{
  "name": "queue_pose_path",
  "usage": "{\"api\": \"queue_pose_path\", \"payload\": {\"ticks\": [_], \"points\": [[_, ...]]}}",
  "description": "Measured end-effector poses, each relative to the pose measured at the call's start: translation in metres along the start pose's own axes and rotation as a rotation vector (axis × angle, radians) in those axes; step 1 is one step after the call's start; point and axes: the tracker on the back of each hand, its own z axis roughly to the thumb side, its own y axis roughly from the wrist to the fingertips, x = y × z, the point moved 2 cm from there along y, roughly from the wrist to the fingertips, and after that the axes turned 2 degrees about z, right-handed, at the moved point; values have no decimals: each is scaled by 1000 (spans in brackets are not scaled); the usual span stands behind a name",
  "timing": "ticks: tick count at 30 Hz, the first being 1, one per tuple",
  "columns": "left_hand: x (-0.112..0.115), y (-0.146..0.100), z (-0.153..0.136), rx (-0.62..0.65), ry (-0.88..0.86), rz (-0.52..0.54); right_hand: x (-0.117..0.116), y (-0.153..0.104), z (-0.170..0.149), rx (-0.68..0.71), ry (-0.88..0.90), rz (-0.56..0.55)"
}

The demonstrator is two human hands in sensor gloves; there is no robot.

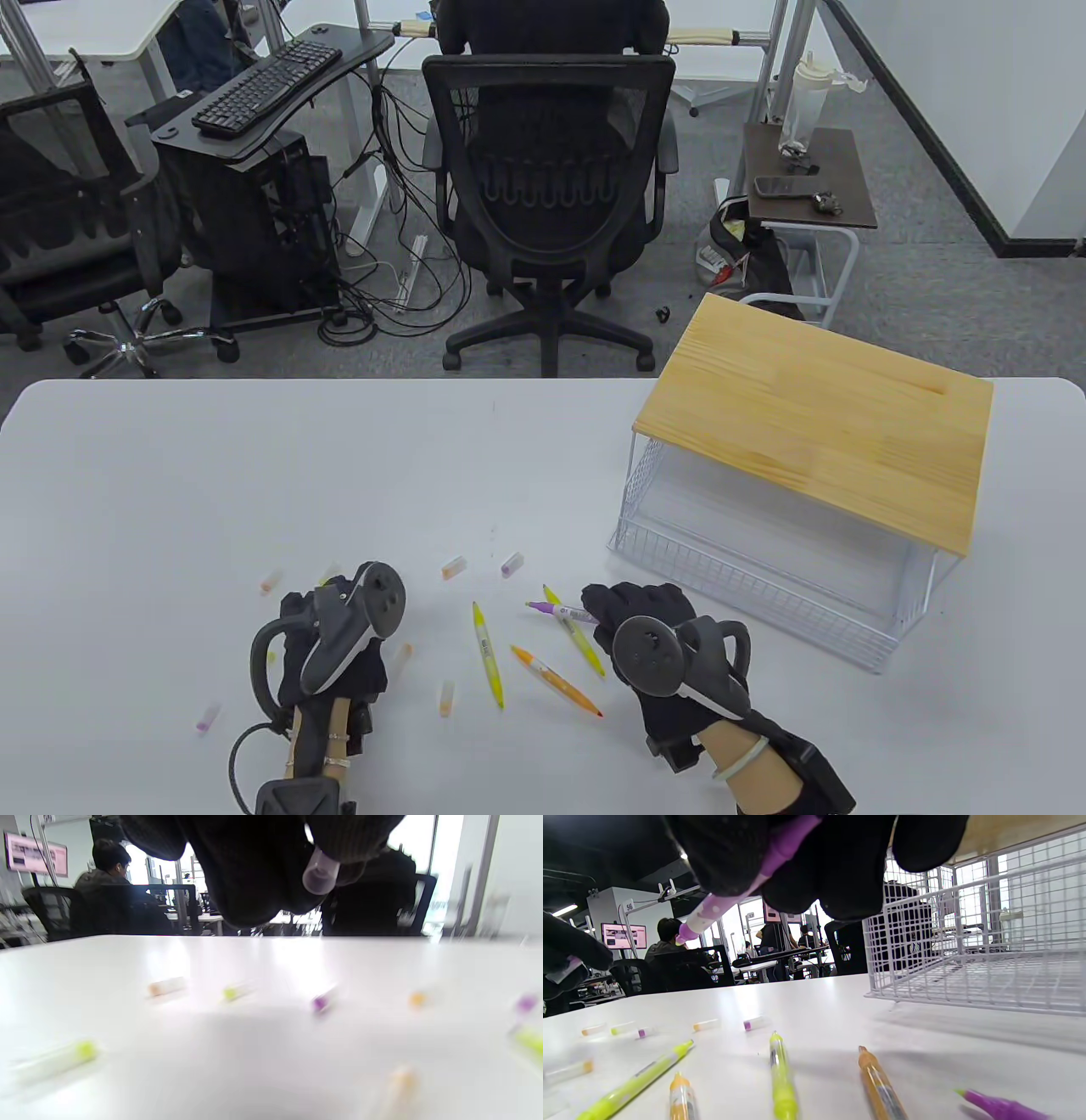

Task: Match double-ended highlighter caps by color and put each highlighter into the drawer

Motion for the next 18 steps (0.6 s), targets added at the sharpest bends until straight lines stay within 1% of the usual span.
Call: {"api": "queue_pose_path", "payload": {"ticks": [1, 2, 4, 5, 6, 7, 9, 10, 11, 12, 14, 16, 18], "points": [[-7, -3, -2, 0, -107, 38, 1, 7, 2, -13, -5, 12], [-11, -3, -3, -3, -172, 58, 2, 12, 4, -26, -14, 30], [-16, -3, -8, -25, -312, 67, 7, 32, 6, -94, -68, 103], [-17, -3, -9, -28, -406, 64, 12, 45, 6, -157, -91, 126], [-17, -4, -11, -26, -491, 72, 17, 54, 6, -218, -77, 139], [-16, -7, -12, -23, -571, 90, 21, 58, 8, -254, -18, 137], [-13, -12, -18, -23, -709, 148, 27, 57, 18, -226, 104, 90], [-13, -12, -21, -31, -746, 164, 29, 55, 22, -203, 139, 59], [-12, -11, -26, -34, -776, 149, 31, 50, 27, -173, 194, -8], [-12, -11, -31, -10, -784, 120, 31, 44, 31, -149, 242, -68], [-13, -11, -38, -4, -809, 126, 26, 35, 36, -83, 315, -127], [-13, -11, -42, 4, -807, 114, 17, 30, 40, -46, 382, -142], [-11, -9, -43, 14, -799, 90, 12, 31, 46, -14, 372, -90]]}}
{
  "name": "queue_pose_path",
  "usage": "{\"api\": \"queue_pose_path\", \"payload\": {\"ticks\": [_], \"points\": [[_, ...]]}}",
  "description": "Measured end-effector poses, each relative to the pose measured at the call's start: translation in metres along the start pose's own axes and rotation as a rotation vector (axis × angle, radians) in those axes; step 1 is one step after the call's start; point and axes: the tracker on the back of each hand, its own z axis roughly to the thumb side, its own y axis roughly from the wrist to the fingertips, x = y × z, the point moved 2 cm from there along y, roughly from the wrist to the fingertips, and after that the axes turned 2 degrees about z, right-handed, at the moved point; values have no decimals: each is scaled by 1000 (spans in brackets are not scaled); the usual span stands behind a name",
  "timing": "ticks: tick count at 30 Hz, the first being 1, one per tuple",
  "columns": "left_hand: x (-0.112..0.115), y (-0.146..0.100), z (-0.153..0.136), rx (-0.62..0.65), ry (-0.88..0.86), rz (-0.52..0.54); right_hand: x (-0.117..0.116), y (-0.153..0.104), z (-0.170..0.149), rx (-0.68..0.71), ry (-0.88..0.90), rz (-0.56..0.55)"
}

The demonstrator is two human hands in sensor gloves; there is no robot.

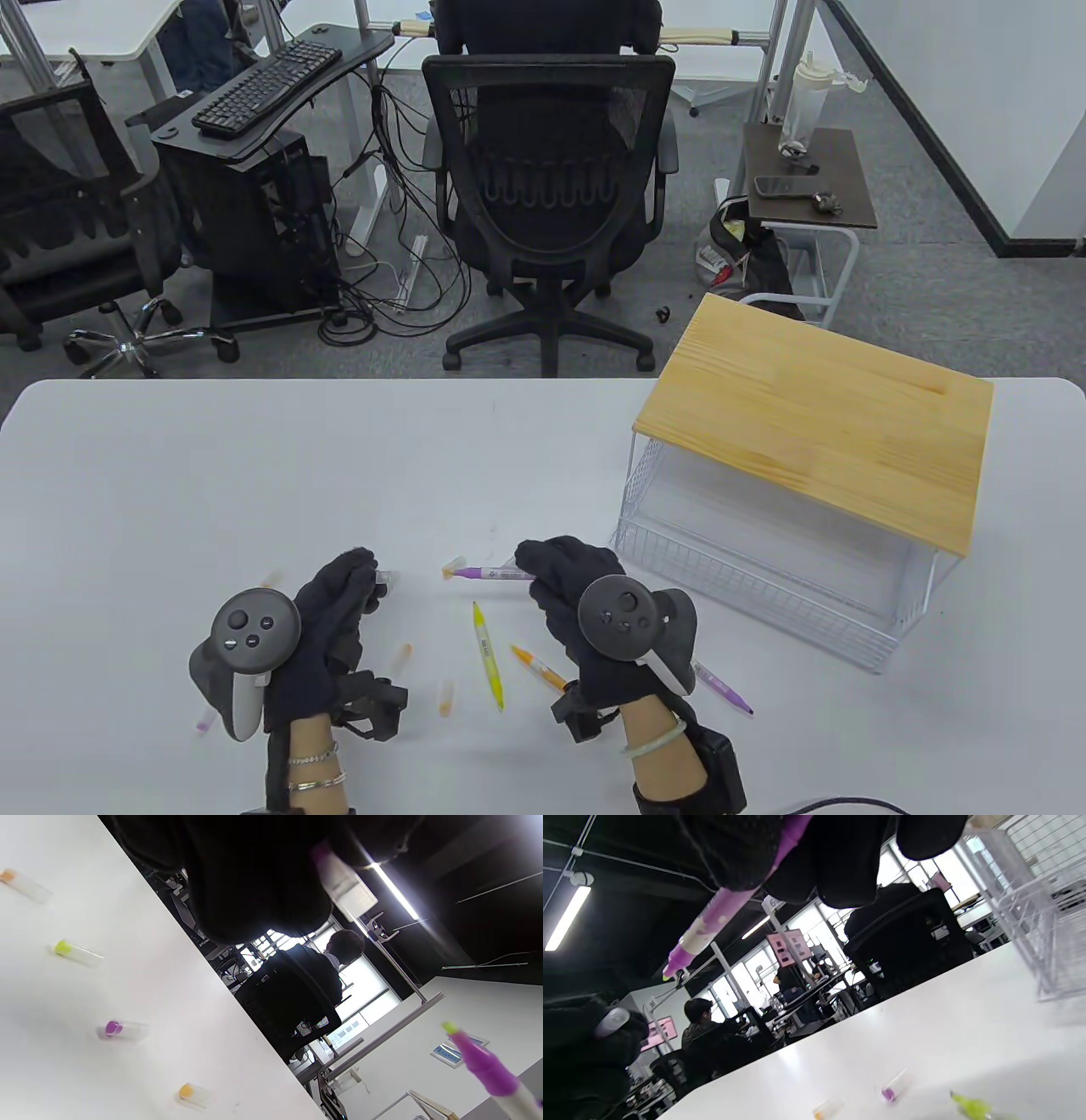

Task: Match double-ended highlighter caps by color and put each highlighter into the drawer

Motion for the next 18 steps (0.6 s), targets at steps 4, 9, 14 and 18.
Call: {"api": "queue_pose_path", "payload": {"ticks": [4, 9, 14, 18], "points": [[12, 3, 1, 4, 17, -63, -14, -4, -1, 2, -116, 0], [23, 4, 7, 12, 84, -112, -23, -4, -5, 2, -36, 53], [27, 4, 9, 16, 105, -119, -24, -5, -2, 20, -22, 62], [30, 4, 11, 25, 101, -139, -22, -6, 1, 29, -15, 65]]}}
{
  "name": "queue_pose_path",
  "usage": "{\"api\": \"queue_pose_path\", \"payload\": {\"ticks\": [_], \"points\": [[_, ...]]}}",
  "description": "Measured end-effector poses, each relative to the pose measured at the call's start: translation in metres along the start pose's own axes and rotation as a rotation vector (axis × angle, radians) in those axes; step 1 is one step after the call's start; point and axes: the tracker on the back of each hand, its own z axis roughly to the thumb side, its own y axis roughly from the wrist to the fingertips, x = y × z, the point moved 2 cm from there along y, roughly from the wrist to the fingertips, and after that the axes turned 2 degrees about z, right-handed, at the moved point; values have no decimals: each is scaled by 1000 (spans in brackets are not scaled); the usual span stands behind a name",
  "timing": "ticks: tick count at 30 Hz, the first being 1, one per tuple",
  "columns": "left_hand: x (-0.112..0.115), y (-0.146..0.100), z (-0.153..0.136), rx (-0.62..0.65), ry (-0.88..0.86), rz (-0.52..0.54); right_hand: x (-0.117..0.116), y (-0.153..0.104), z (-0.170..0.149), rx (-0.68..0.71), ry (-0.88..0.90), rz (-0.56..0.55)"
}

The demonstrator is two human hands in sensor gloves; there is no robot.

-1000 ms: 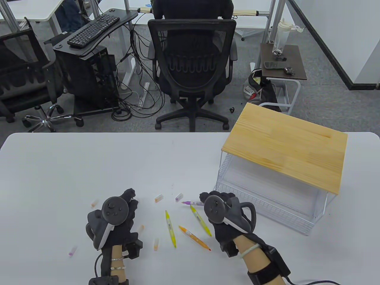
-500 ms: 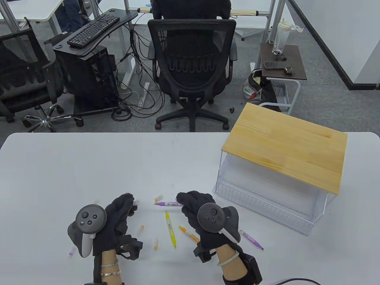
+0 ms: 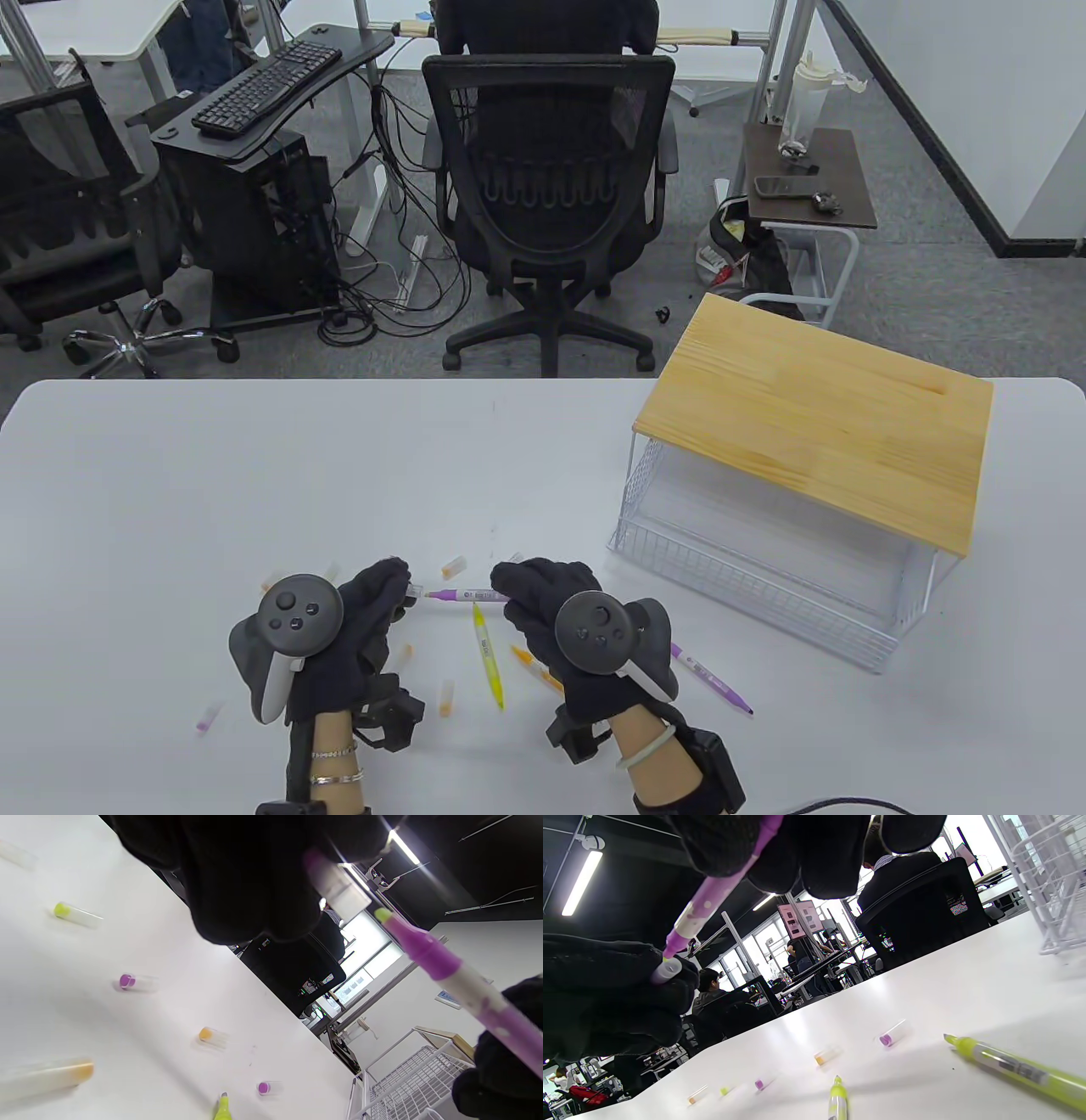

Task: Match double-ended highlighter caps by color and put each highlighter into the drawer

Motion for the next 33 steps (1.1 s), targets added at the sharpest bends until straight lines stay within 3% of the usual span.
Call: {"api": "queue_pose_path", "payload": {"ticks": [15, 21, 27, 33], "points": [[-2, -4, 3, 23, -44, -27, -2, -2, 0, 1, 17, 12], [9, -1, 7, 46, -75, -121, -1, -3, -1, -2, 16, -8], [21, 0, 15, 86, -6, -185, 1, -3, -3, -17, -66, -25], [26, -4, 33, 118, 155, -107, 1, -1, -8, -31, -52, 17]]}}
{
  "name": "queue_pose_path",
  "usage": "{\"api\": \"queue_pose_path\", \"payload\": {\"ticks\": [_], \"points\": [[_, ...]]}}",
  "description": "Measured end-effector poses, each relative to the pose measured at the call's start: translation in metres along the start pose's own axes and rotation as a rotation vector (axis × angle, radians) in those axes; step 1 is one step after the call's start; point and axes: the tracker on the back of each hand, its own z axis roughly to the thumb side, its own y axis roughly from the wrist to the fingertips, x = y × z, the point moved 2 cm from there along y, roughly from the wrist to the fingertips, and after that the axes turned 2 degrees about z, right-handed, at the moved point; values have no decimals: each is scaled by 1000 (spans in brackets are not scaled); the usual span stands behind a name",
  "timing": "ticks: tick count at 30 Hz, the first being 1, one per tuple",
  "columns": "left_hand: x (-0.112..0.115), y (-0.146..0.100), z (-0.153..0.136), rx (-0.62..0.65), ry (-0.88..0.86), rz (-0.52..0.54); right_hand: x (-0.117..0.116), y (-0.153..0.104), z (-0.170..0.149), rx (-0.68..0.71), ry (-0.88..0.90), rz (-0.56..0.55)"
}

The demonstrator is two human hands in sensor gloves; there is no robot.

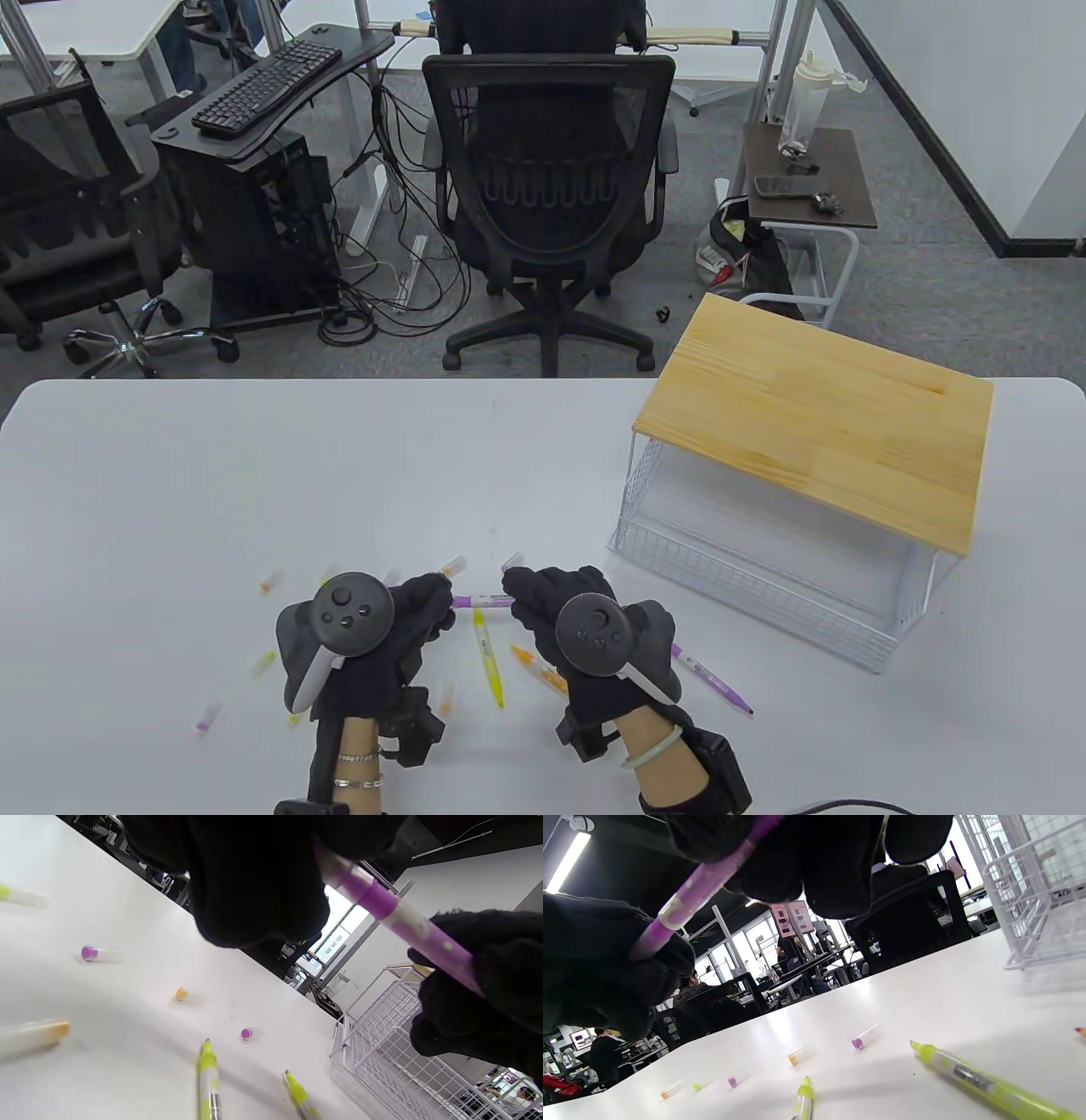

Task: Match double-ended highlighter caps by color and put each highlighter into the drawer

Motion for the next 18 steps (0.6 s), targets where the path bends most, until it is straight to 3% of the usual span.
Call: {"api": "queue_pose_path", "payload": {"ticks": [7, 18], "points": [[-4, -3, 0, 17, 50, 27, -12, 5, -4, 5, 102, 128], [0, -4, 16, 69, 172, 60, -9, 6, -11, 12, 174, 210]]}}
